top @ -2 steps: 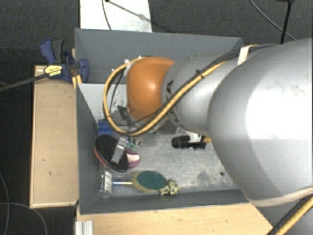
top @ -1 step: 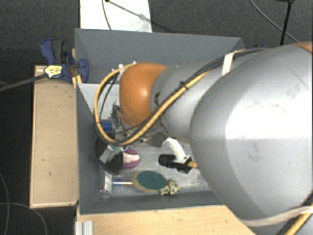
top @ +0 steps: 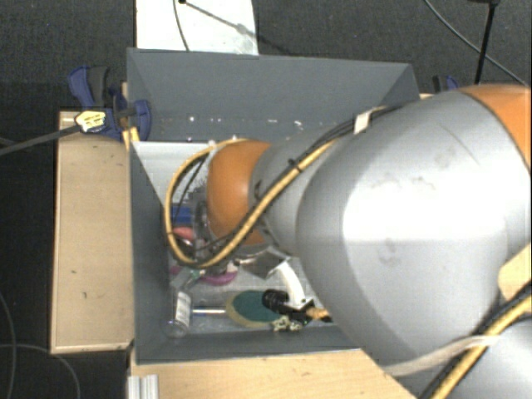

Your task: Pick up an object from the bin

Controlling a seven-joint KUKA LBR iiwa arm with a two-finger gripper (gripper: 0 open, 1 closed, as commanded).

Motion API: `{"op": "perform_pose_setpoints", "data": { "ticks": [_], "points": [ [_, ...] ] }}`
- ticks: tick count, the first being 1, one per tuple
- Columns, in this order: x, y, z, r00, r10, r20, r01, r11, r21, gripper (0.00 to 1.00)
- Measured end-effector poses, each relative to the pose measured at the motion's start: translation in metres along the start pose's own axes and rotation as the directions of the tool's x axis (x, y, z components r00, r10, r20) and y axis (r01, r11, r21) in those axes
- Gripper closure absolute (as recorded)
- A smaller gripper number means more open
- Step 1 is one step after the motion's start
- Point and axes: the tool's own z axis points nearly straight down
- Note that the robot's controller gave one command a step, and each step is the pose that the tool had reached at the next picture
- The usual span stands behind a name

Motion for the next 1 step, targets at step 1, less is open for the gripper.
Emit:
{"op": "perform_pose_setpoints", "data": {
  "ticks": [1],
  "points": [
    [0.0003, 0.0226, 0.0008, 0.958, 0.288, -0.001, -0.288, 0.958, 0.005, 0.0]
  ]
}}
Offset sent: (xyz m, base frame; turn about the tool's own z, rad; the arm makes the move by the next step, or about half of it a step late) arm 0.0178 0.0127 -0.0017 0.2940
